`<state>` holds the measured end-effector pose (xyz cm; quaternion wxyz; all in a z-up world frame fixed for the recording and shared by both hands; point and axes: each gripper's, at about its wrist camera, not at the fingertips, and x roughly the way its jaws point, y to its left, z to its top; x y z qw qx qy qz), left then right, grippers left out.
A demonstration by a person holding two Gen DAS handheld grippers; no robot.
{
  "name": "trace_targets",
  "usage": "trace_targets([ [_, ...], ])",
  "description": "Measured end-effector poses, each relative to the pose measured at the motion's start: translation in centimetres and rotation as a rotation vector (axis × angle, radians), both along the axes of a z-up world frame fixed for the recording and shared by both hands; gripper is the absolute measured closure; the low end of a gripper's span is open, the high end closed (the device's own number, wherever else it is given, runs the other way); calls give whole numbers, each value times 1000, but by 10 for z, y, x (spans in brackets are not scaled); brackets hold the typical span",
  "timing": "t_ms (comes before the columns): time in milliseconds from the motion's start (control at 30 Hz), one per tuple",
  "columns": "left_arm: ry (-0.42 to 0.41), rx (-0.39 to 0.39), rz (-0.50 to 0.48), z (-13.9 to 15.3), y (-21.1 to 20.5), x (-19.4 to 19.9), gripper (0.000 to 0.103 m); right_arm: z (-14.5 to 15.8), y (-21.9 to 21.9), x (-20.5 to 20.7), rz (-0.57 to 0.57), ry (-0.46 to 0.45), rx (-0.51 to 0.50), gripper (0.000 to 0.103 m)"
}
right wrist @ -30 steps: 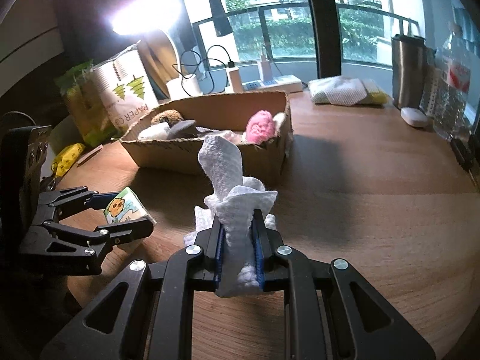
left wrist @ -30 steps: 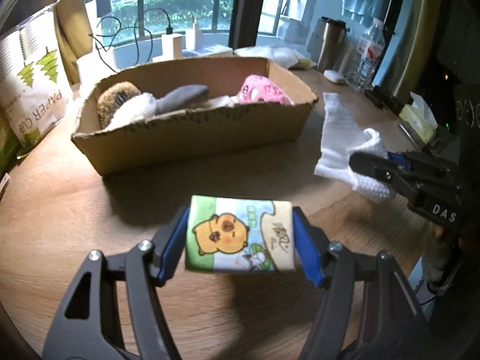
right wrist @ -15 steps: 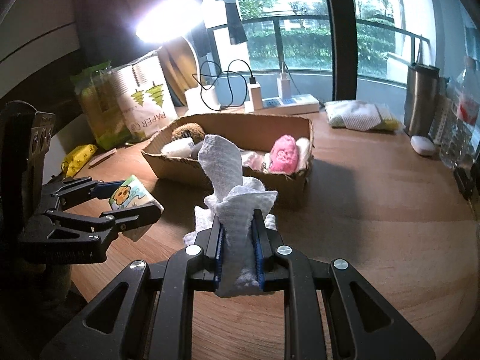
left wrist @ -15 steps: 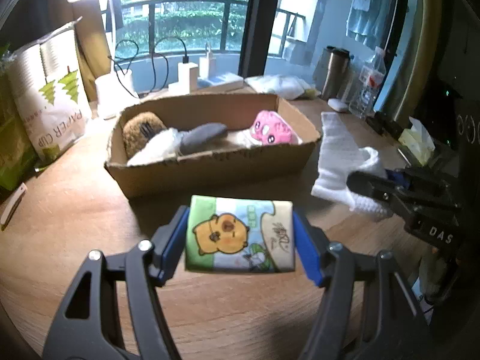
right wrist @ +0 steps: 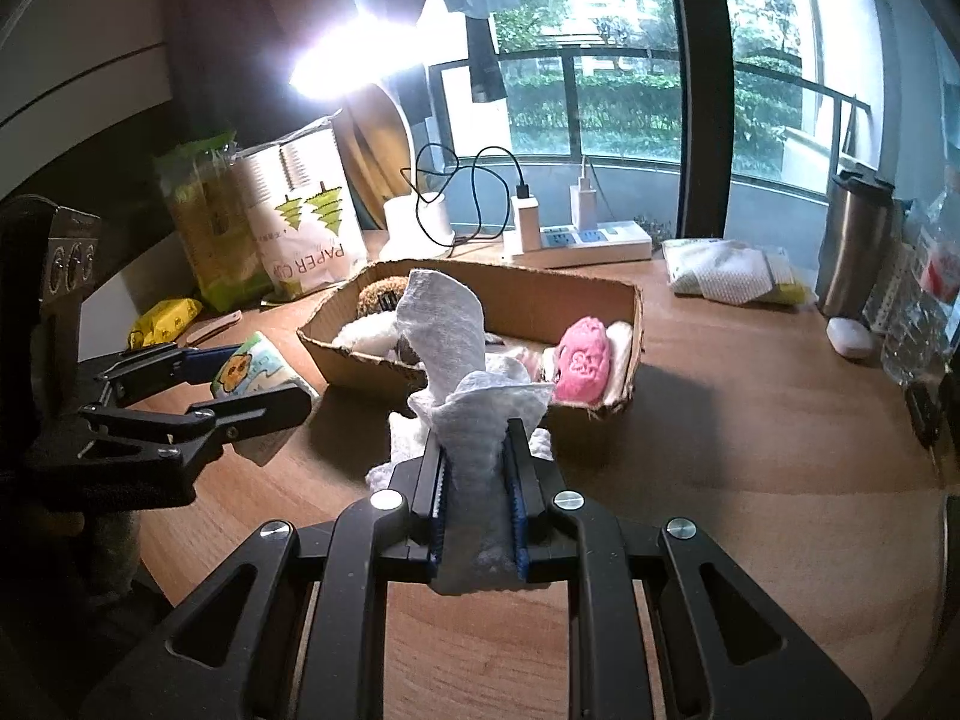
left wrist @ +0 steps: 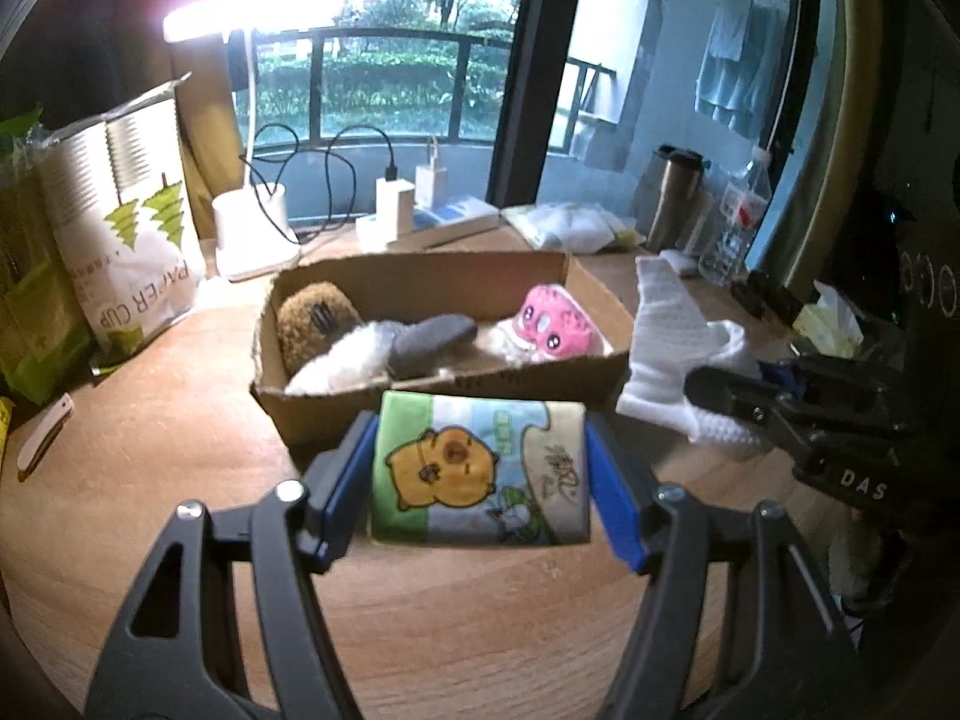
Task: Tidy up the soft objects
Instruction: 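Carry the tissue pack with the left gripper while the right carries the white cloth to the box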
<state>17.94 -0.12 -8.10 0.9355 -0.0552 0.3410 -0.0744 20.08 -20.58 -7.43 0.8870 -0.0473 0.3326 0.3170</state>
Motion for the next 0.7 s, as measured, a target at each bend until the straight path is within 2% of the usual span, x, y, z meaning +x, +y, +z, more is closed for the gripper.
trace_targets([
  [700, -33, -48, 54, 9, 32, 38, 36, 7, 24, 47, 27, -8, -23, 84],
])
